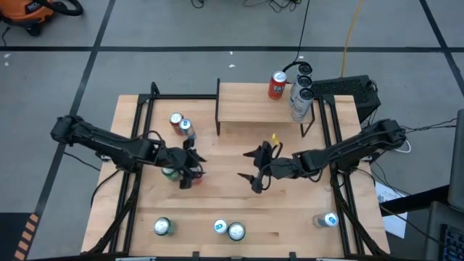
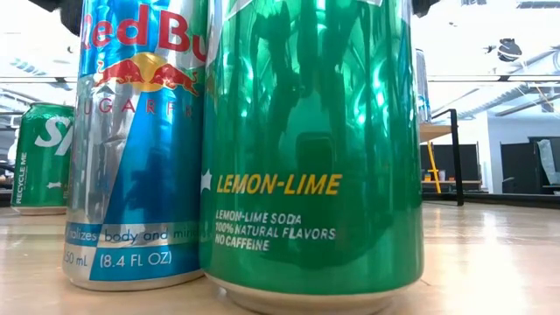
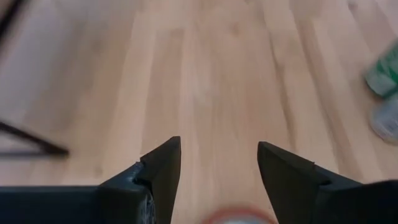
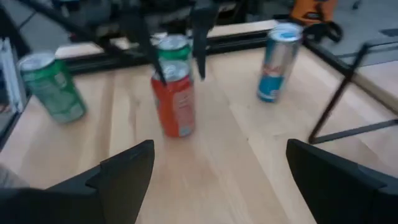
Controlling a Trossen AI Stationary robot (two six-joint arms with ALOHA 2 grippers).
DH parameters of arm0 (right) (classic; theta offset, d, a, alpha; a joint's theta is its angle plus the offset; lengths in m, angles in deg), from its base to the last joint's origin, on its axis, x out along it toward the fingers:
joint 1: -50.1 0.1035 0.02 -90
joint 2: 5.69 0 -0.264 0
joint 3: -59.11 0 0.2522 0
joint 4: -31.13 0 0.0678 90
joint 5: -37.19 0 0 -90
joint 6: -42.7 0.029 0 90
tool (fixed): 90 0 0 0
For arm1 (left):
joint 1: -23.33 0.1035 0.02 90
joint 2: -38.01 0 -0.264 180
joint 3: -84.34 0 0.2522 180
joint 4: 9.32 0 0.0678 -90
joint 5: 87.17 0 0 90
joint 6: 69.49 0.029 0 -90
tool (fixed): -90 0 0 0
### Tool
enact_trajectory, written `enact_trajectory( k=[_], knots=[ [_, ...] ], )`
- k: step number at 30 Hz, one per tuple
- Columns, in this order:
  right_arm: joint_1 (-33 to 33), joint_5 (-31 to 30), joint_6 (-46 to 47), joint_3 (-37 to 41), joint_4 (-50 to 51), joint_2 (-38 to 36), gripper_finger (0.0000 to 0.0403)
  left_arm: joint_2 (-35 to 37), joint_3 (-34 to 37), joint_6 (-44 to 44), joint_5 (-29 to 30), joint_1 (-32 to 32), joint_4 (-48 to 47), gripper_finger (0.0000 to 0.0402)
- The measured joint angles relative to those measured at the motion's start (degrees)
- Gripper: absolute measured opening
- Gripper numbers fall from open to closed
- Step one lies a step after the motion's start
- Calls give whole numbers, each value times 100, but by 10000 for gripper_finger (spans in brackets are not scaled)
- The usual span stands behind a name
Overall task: Place canned beverage on shelf
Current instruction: Put the bottom red soda can on the shelf aligned with the other red soda can
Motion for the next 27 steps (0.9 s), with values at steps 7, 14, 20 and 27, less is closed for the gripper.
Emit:
enact_trajectory(
  k=[7, 14, 20, 27],
  knots=[
    [-84, 103, -771, 4, -1140, 705, 354, 329, -184, -920, 7, -154, -1501, 240],
    [-470, 992, -720, -180, -3274, 1787, 354, 358, -212, -1245, -70, -301, -2113, 296],
    [-605, 1144, -941, -1194, -2996, 2674, 354, 391, -204, -1232, 187, -320, -2093, 303],
    [-602, 1142, -1299, -2176, -2141, 3262, 354, 141, -188, -1659, 740, -235, -1604, 303]
  ],
)
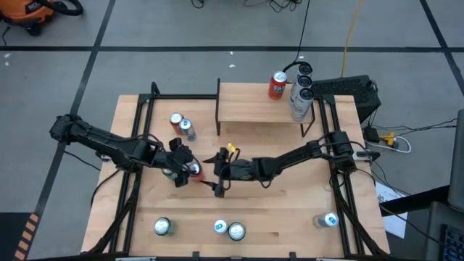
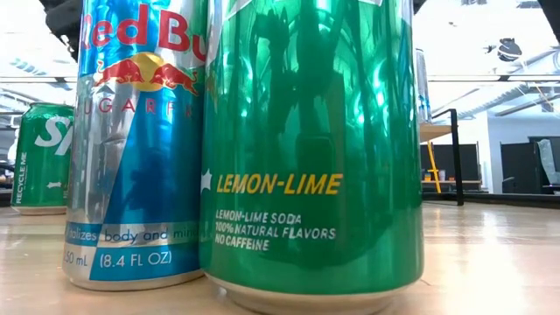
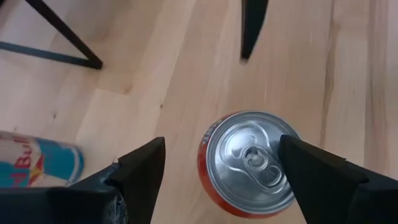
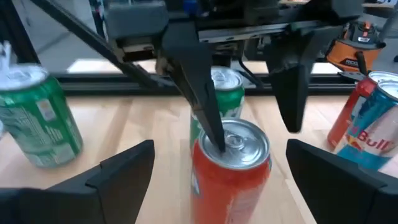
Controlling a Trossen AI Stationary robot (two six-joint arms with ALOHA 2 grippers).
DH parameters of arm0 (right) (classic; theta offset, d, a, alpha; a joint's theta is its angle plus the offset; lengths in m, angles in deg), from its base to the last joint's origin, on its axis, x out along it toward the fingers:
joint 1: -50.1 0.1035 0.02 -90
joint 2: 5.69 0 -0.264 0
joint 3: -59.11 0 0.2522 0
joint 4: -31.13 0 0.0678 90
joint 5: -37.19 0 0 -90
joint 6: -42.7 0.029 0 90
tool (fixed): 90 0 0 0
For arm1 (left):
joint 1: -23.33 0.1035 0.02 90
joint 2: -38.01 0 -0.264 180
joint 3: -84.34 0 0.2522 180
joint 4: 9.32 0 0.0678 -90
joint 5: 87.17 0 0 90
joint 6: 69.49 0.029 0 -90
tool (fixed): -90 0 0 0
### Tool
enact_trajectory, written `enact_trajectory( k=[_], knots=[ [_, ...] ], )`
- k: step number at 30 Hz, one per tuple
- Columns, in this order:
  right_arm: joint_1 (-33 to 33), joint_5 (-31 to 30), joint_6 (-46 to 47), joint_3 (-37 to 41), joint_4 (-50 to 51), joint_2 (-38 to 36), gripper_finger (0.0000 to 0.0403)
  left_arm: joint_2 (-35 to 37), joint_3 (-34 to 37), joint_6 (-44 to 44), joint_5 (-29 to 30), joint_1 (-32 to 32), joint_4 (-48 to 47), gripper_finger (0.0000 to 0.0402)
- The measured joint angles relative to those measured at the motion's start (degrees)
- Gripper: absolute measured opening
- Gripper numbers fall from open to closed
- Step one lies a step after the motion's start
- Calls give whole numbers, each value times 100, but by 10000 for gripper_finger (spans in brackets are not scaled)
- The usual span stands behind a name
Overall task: Place canned beverage on shelf
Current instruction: Put the bottom red soda can on the shelf aligned with the other red soda can
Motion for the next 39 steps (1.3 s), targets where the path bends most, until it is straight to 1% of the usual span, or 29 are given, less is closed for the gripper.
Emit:
enact_trajectory(
  k=[3, 7, 9, 14, 19, 22, 25, 28, 31, 34, 36, 39],
  knots=[
    [-58, -2, -57, -144, 369, 35, 354, -97, 9, -27, 31, 36, 328, 303],
    [-182, 26, 547, -167, 451, 35, 354, -48, -34, 15, 99, 40, 555, 303],
    [-255, 192, 573, -167, 435, 35, 354, 27, -121, 119, 185, 40, 418, 303],
    [-481, 966, 717, -171, 370, 35, 354, 265, -332, 325, 423, 40, 152, 303],
    [-587, 1048, 722, -171, 312, 37, 354, 500, -347, 631, 625, 40, 113, 303],
    [-580, 1088, 689, -251, 82, 230, 354, 513, -309, 755, 625, 41, 108, 303],
    [-571, 1341, 689, -628, 249, 645, 354, 485, -282, 741, 686, 55, 76, 303],
    [-571, 1337, 687, -990, 503, 965, 354, 478, -280, 724, 788, 62, 65, 303],
    [-576, 1342, 694, -1195, 569, 1101, 354, 478, -280, 721, 789, 60, 40, 303],
    [-574, 1335, 865, -1220, 580, 1134, 352, 478, -280, 718, 789, 57, -80, 303],
    [-574, 1329, 951, -1220, 659, 1137, 339, 478, -278, 716, 799, 57, -177, 303],
    [-574, 1331, 1019, -1220, 760, 1126, 298, 478, -278, 590, 893, 57, -235, 303]
  ],
)
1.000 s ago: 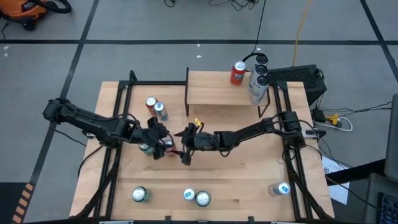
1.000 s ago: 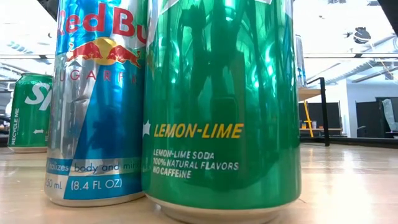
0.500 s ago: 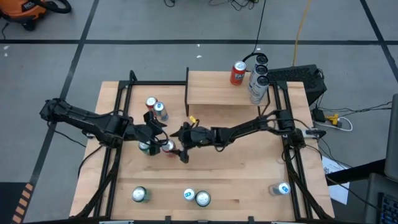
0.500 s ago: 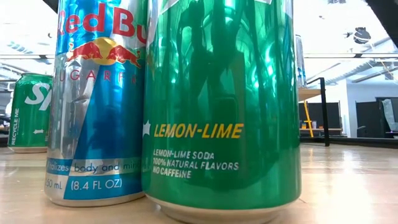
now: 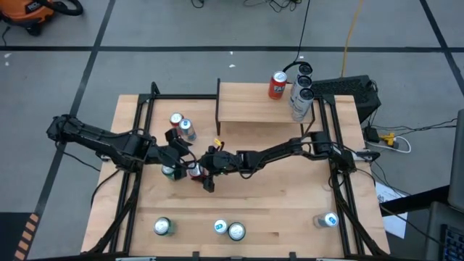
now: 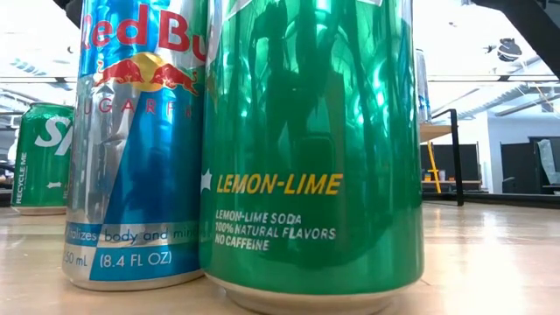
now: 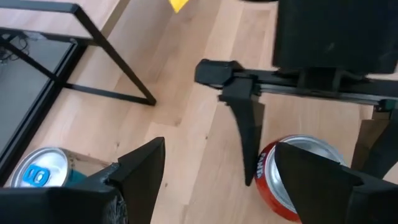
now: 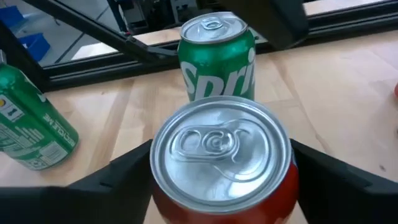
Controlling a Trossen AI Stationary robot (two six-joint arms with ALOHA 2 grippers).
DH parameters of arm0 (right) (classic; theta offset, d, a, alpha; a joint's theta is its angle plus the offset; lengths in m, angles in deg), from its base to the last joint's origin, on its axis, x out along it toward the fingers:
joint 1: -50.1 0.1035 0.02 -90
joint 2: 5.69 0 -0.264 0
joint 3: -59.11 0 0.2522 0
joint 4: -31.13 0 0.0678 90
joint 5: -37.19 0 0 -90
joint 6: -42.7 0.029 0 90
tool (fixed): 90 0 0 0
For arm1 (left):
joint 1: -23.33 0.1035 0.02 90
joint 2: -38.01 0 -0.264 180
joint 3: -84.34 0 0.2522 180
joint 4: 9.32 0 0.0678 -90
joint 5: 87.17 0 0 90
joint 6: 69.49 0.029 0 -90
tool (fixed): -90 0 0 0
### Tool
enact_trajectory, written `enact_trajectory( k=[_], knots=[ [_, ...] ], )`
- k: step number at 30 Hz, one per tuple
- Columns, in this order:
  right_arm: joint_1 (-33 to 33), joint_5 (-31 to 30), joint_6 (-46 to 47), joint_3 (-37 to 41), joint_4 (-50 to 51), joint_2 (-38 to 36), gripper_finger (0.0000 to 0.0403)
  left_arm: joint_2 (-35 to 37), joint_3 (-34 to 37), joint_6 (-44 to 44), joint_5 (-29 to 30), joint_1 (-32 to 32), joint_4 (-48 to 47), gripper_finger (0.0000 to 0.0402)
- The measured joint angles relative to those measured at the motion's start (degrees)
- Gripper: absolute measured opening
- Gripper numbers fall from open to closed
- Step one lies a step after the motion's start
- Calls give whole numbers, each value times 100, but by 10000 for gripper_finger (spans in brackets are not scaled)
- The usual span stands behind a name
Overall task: Place canned beverage on shelf
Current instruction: Put the bottom red soda can on the shelf aligned with the other red soda can
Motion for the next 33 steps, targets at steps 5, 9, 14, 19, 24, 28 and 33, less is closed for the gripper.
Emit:
enact_trajectory(
  k=[5, 9, 14, 19, 24, 28, 33],
  knots=[
    [12, 22, 7, -7, 281, -80, 281, 0, 0, -12, 10, 0, -13, 303],
    [17, 134, -213, 7, 1348, -553, 281, 0, 1, -26, 52, 0, -178, 303],
    [1, 100, -687, 24, 2890, -1568, 281, 2, 255, -123, 192, -12, 289, 303],
    [-160, -454, -848, 7, 4306, -2693, 281, 2, 623, -44, 154, -50, 835, 303],
    [-373, -1265, -913, 15, 5220, -3763, 281, 0, 845, -12, 156, -50, 1359, 303],
    [-722, -1786, -797, 381, 5325, -4408, 281, 0, 960, 46, 157, -50, 1704, 303],
    [-1334, -1905, -507, 1564, 4840, -5144, 281, 1, 1008, 139, 158, -50, 1846, 303]
  ],
)
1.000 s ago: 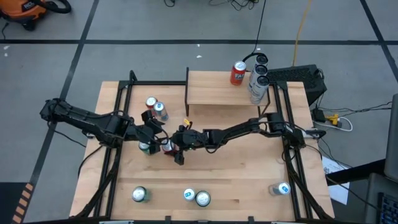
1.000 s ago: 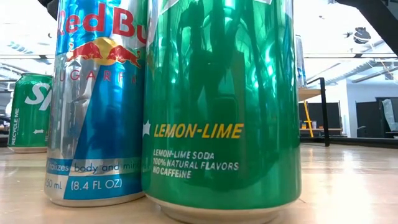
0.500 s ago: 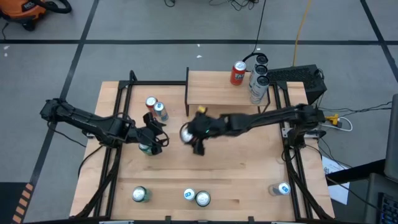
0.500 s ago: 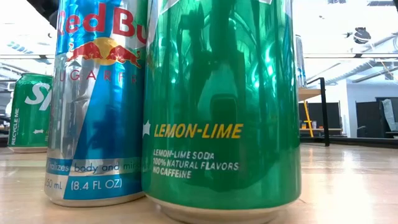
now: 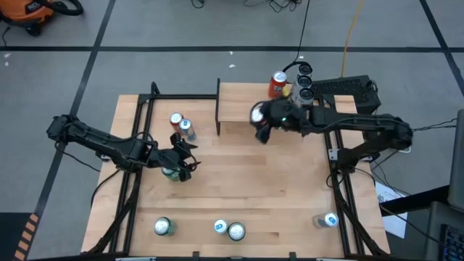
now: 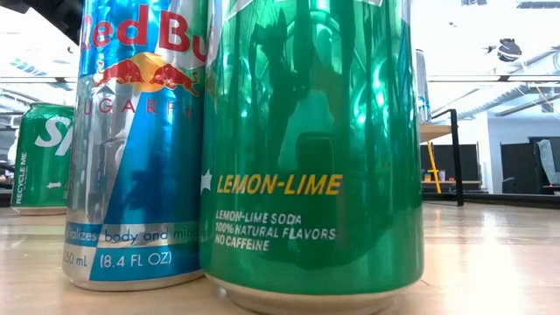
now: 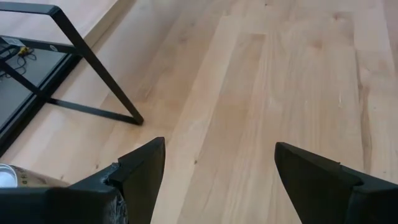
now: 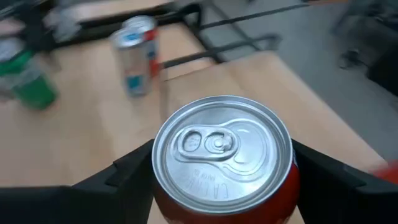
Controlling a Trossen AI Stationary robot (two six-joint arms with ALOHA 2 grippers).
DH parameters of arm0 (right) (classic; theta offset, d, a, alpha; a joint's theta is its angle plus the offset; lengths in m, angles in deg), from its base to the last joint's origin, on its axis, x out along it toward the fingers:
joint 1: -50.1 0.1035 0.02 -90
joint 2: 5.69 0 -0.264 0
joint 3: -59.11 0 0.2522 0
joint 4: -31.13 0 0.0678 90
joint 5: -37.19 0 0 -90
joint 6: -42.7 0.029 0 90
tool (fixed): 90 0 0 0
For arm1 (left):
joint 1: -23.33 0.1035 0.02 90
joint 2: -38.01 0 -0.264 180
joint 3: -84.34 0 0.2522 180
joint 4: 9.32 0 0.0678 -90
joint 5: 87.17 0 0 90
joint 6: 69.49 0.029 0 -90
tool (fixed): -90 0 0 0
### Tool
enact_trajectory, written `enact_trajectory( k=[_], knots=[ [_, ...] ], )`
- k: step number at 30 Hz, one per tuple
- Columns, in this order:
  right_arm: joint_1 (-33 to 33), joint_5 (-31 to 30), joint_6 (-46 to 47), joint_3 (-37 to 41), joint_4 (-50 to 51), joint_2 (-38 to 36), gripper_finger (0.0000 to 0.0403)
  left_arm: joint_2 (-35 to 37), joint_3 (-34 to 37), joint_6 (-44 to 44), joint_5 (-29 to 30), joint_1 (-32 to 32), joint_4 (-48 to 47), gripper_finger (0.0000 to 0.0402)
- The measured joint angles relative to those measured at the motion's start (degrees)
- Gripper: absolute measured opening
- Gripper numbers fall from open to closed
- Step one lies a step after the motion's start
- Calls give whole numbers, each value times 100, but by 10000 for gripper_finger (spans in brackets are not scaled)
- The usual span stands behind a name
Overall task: Place canned beverage on shelf
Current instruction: Put the bottom red soda can on the shelf aligned with the other red soda can
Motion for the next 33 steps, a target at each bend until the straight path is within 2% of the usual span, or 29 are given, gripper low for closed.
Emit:
enact_trajectory(
  k=[3, 5, 11, 17, 26, 33],
  knots=[
    [-363, -346, 27, 610, -554, -414, 281, -1, 0, 44, 1, 2, 29, 303],
    [-569, -351, 25, 908, -851, -581, 281, 1, 0, 48, 1, 7, 82, 303],
    [-913, -296, -47, 1222, -1275, -685, 281, 1, 0, 191, 3, 39, 274, 303],
    [-1016, -343, -83, 1253, -1269, -496, 285, 1, -2, 186, 3, 87, 322, 303],
    [-1016, -353, -141, 1179, -1594, -519, 350, 1, -2, 188, 3, 90, 286, 303],
    [-1016, -523, -580, 686, -1575, -513, 353, 1, -2, 187, 3, 90, 308, 303]
  ],
)
